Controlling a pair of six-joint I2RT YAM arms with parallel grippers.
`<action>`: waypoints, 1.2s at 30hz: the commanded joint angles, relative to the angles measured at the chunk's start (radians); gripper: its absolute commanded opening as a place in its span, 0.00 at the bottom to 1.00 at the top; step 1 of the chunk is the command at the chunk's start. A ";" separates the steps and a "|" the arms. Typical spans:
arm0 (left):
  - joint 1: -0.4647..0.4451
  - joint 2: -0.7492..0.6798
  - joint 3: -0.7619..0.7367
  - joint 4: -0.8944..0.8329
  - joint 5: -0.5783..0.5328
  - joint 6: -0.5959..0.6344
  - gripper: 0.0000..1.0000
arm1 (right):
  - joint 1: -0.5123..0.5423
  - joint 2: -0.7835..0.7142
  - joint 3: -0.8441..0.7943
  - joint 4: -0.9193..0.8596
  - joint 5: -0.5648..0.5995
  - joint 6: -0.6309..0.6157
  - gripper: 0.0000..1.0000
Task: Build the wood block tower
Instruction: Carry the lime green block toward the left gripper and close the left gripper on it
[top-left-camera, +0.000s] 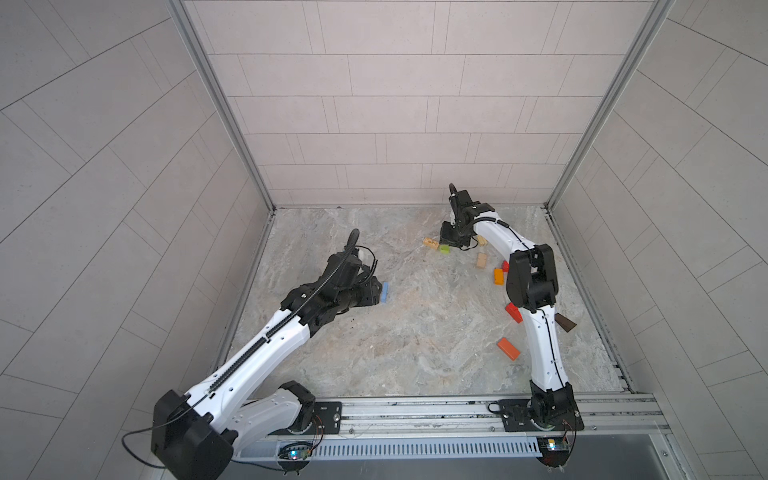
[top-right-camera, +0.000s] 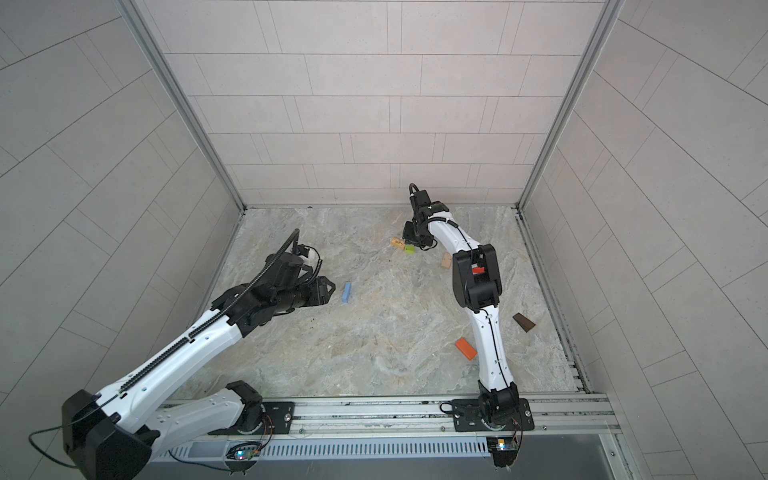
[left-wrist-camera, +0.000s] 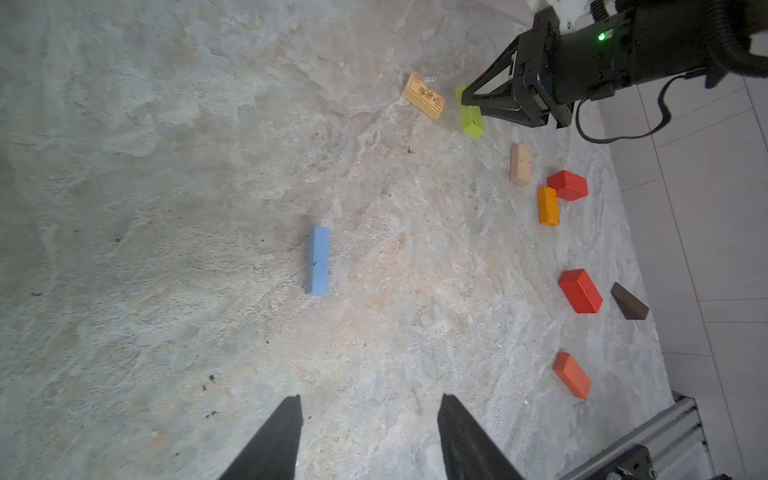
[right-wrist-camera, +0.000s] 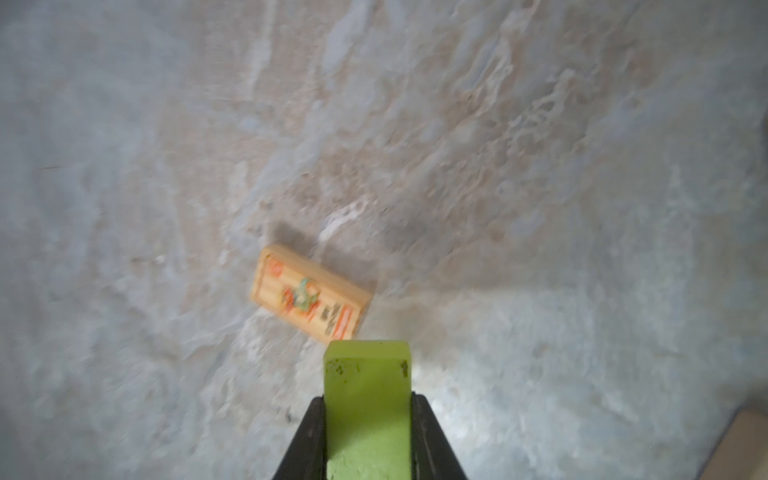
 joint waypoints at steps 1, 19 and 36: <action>-0.002 0.067 0.067 0.067 0.068 -0.015 0.59 | 0.010 -0.195 -0.176 0.173 -0.105 0.076 0.20; -0.059 0.323 0.088 0.364 0.173 -0.050 0.54 | 0.062 -0.612 -0.792 0.514 -0.355 0.179 0.19; -0.104 0.541 0.164 0.534 0.200 -0.100 0.59 | 0.087 -0.617 -0.848 0.617 -0.405 0.232 0.19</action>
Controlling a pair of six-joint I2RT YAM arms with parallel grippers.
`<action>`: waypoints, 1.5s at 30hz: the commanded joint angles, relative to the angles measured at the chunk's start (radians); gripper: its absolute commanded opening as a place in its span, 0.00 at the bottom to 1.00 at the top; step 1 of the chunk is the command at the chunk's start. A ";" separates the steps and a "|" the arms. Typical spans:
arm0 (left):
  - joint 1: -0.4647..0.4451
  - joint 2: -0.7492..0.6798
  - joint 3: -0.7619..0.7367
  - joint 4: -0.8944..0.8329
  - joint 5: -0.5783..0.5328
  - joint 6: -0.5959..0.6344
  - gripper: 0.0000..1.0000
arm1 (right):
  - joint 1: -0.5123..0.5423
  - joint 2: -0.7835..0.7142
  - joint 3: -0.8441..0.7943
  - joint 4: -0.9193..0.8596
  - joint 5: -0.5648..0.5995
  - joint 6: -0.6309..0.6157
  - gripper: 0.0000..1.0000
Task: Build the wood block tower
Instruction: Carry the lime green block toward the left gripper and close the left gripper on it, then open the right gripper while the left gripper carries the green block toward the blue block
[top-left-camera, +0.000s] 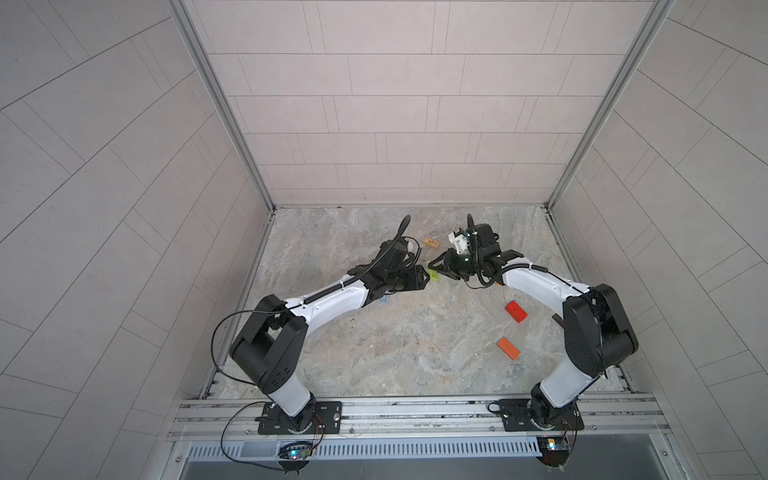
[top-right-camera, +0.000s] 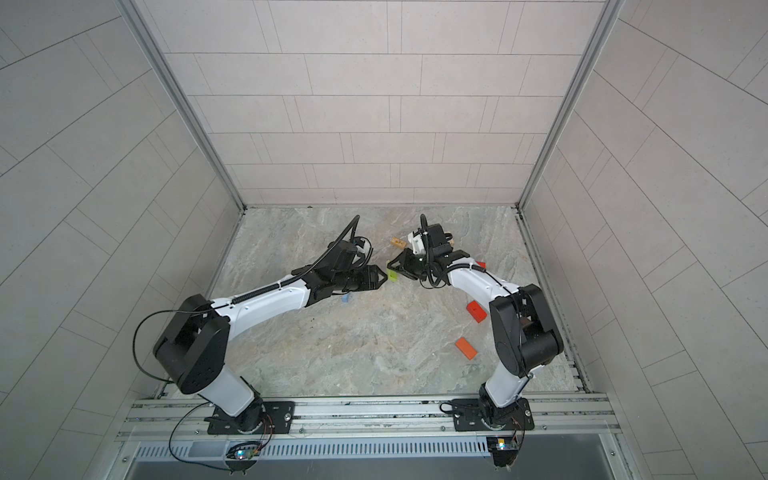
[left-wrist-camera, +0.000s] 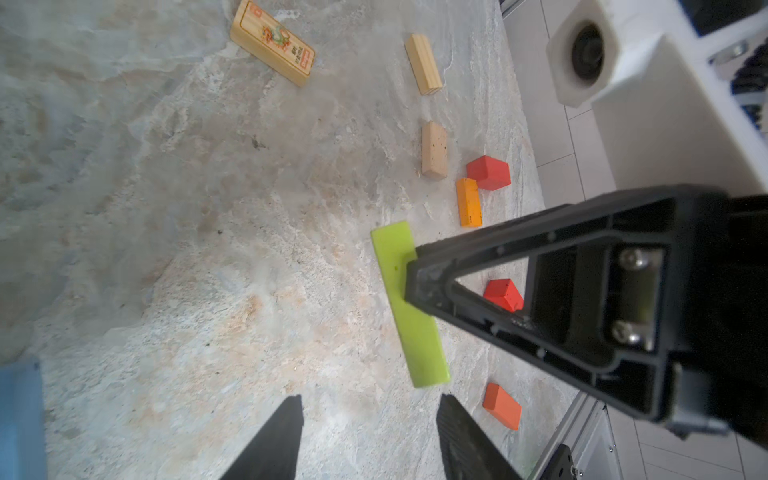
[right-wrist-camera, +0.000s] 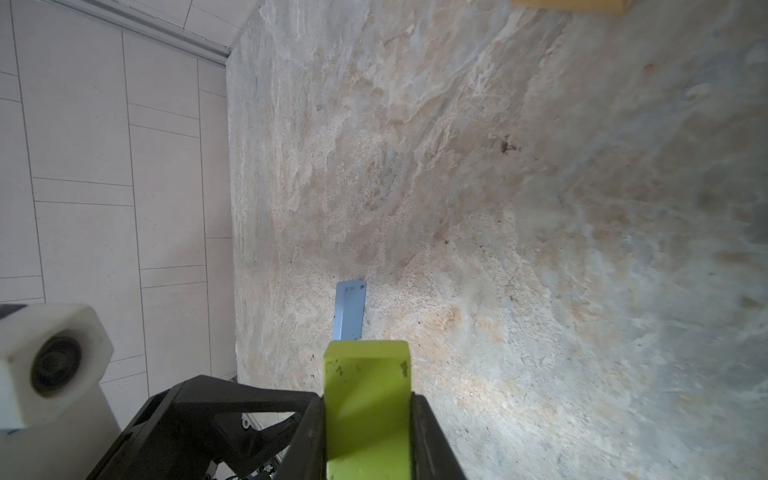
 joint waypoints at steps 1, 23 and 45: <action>-0.006 0.026 0.044 0.059 0.014 -0.012 0.59 | 0.004 -0.024 0.004 0.029 -0.027 0.021 0.19; -0.004 0.130 0.093 0.091 0.016 -0.035 0.29 | 0.002 -0.006 -0.042 0.126 -0.081 0.067 0.19; -0.024 -0.014 -0.059 -0.106 -0.209 0.048 0.11 | 0.000 -0.045 -0.075 0.114 0.007 0.034 0.73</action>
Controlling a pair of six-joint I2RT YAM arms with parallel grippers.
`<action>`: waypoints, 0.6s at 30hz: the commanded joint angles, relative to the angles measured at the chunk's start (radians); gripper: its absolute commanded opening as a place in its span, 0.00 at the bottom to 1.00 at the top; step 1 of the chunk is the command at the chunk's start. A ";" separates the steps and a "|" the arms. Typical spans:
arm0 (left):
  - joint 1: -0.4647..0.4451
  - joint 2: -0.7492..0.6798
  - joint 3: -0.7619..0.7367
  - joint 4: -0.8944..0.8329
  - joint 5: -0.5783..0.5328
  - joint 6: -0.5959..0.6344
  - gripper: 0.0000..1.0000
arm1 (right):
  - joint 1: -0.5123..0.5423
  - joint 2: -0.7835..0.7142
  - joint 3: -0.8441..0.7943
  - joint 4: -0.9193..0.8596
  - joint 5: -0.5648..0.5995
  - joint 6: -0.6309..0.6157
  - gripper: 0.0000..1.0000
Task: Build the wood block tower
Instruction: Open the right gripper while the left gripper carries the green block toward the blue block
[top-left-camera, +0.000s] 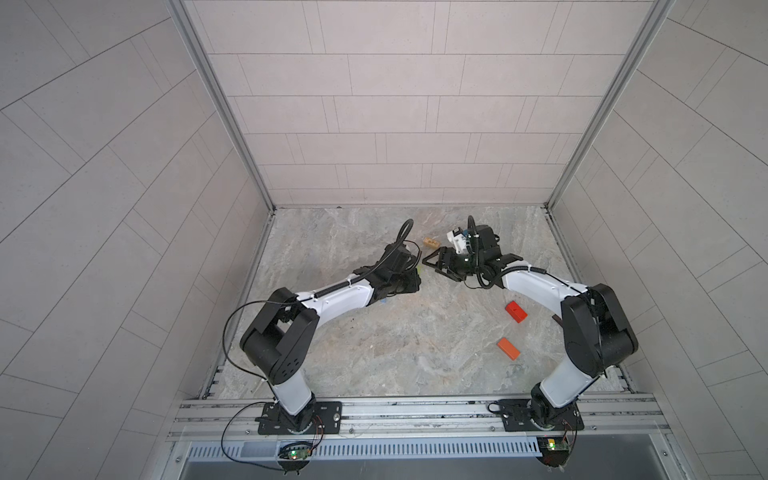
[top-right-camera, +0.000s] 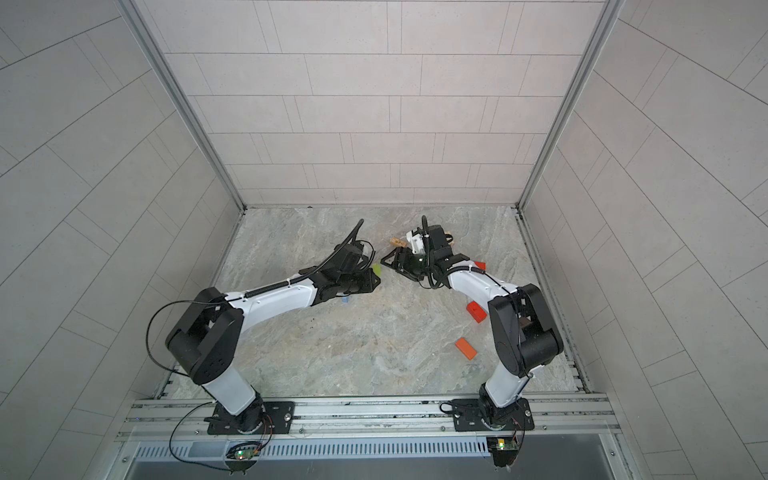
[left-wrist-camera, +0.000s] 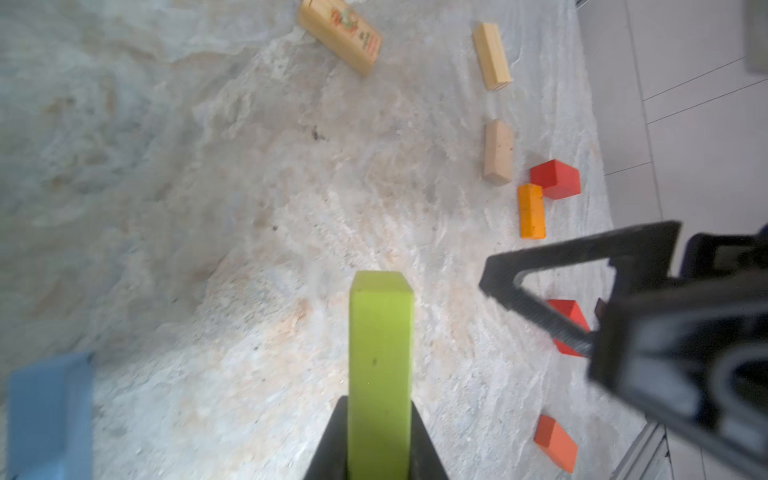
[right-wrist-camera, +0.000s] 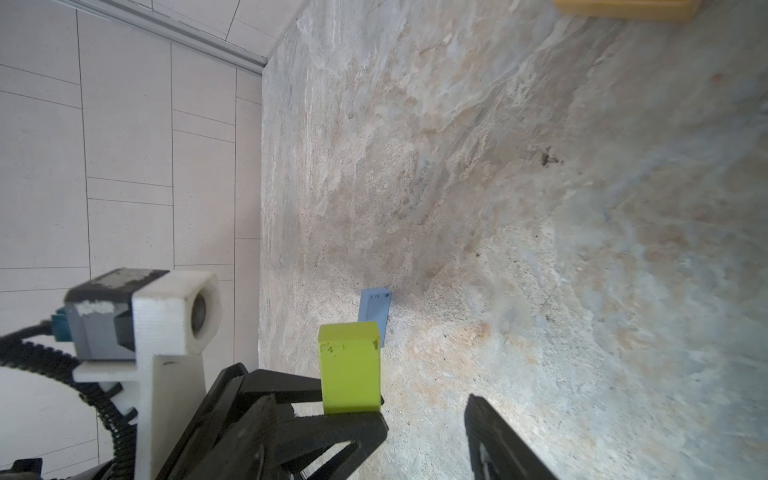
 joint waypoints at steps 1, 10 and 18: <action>-0.021 -0.059 -0.037 -0.087 -0.124 0.055 0.11 | -0.001 -0.050 -0.033 -0.012 0.054 -0.006 0.73; -0.092 -0.032 -0.070 -0.198 -0.367 0.066 0.11 | -0.001 -0.085 -0.102 -0.013 0.120 -0.026 0.73; -0.133 0.097 0.010 -0.264 -0.489 0.077 0.11 | -0.001 -0.118 -0.135 -0.042 0.140 -0.053 0.72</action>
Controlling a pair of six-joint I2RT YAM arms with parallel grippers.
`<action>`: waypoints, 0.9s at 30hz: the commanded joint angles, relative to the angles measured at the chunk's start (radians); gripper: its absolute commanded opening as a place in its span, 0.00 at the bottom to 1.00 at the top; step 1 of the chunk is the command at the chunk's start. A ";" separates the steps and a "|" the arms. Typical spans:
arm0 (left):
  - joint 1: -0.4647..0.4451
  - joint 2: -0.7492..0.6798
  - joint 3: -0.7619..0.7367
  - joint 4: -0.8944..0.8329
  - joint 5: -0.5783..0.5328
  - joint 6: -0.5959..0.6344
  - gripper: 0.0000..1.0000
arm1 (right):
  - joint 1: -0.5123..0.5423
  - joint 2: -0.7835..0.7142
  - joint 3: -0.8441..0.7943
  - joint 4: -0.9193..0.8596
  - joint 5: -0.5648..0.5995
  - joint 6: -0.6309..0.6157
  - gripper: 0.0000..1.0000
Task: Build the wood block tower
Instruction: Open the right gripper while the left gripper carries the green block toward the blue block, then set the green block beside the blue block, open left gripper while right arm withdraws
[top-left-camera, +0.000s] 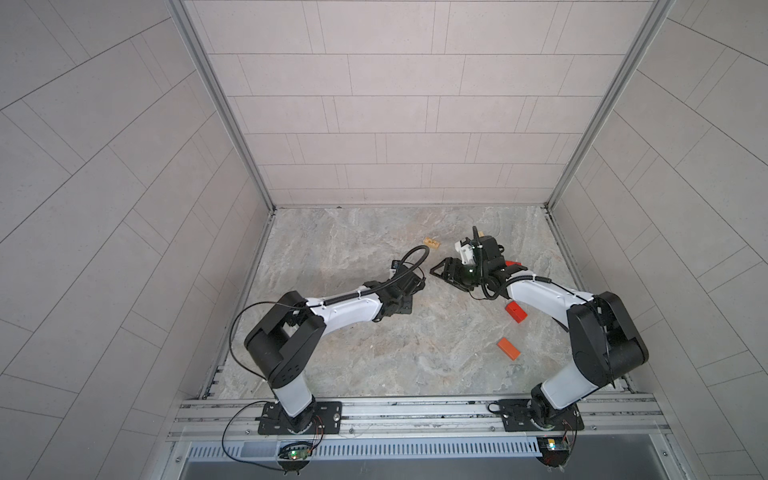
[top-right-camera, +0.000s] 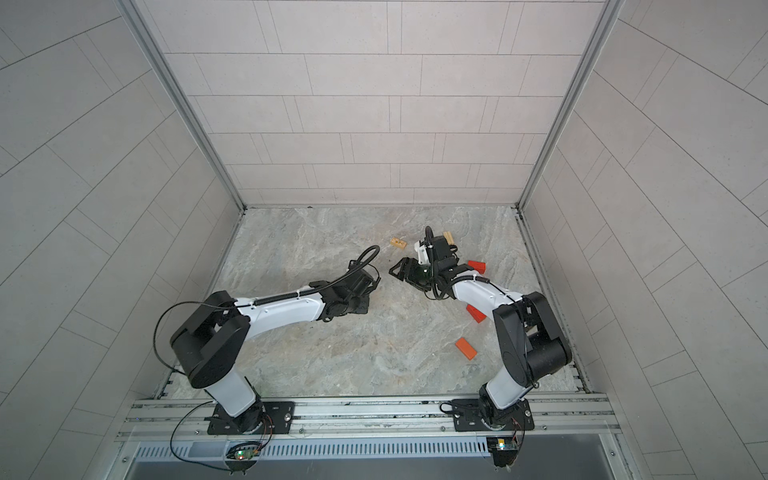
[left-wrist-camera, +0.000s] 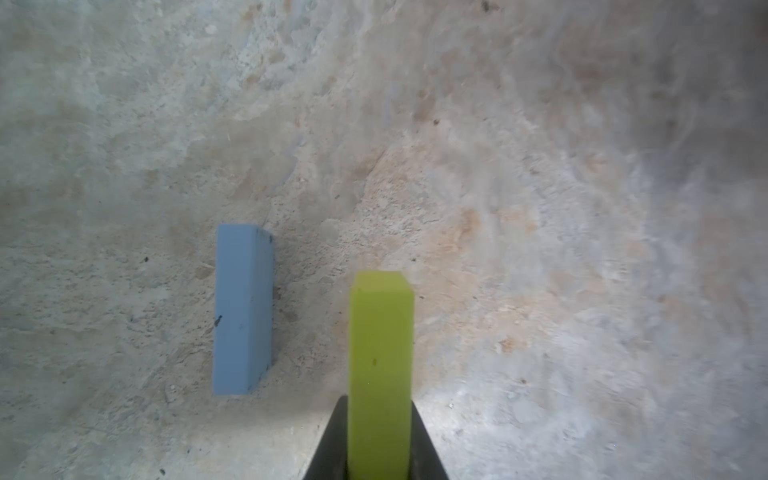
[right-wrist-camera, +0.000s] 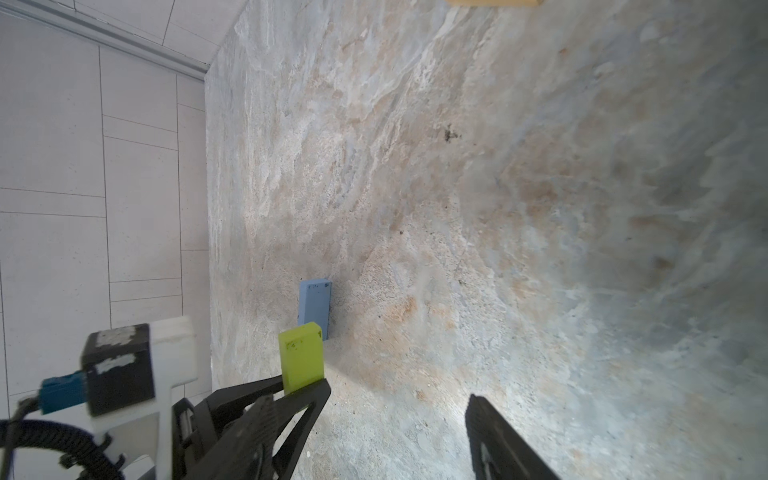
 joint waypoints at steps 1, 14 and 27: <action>-0.011 0.053 0.053 -0.064 -0.094 0.017 0.11 | 0.000 -0.048 -0.010 -0.032 0.028 -0.023 0.72; -0.011 0.155 0.115 -0.060 -0.125 0.010 0.15 | -0.002 -0.066 -0.015 -0.077 0.031 -0.068 0.72; -0.011 0.153 0.124 -0.060 -0.114 0.014 0.48 | -0.010 -0.069 -0.005 -0.082 0.035 -0.066 0.73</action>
